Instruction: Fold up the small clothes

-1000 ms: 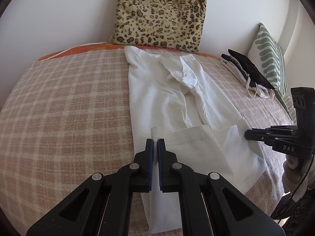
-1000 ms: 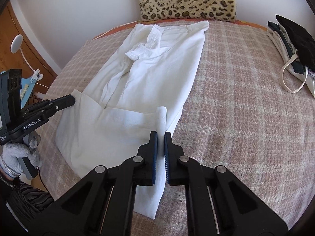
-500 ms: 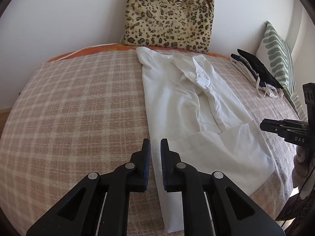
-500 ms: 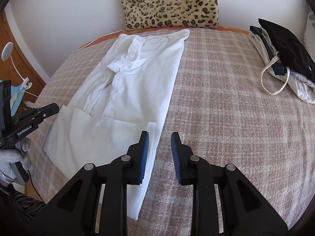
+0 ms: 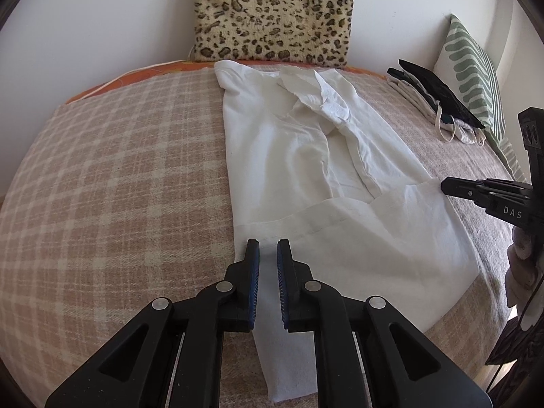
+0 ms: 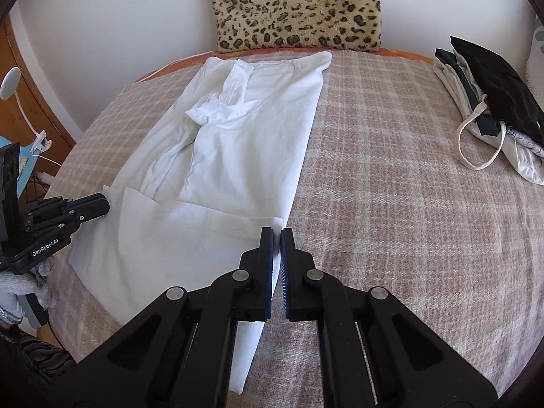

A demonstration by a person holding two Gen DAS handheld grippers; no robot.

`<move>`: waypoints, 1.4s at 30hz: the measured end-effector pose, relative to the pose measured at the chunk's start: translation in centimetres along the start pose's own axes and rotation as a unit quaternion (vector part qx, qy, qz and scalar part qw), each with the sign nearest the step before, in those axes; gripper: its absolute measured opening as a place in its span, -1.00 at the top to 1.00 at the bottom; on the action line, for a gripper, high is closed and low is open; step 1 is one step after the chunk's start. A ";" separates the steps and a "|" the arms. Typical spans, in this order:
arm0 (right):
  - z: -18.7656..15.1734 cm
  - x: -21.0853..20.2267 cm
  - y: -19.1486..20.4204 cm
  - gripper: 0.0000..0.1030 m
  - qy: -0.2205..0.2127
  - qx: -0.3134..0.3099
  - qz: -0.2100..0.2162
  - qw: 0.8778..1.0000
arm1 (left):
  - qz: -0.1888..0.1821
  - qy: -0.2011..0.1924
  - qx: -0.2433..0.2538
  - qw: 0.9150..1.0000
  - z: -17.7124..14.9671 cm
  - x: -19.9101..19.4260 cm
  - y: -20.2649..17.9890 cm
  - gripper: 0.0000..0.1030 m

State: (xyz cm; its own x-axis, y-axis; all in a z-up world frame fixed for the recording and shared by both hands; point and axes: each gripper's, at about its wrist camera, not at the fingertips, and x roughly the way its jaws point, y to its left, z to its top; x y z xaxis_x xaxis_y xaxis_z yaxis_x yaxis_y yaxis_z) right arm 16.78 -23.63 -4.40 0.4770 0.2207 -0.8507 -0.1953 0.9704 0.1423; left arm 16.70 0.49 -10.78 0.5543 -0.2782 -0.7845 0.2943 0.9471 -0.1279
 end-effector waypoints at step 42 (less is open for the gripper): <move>5.3 -2.4 -1.8 0.19 -0.024 0.025 0.076 0.997 | -0.056 -0.045 -0.031 0.997 7.7 -3.2 3.8 0.39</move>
State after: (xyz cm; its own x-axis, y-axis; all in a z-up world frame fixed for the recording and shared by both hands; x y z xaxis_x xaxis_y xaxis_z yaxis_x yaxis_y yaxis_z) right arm 20.53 -25.42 0.00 0.4853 0.3683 -0.7930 -0.2259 0.9290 0.2932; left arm 21.99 3.74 -4.08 0.5887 -0.3933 -0.7062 0.3108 0.9166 -0.2515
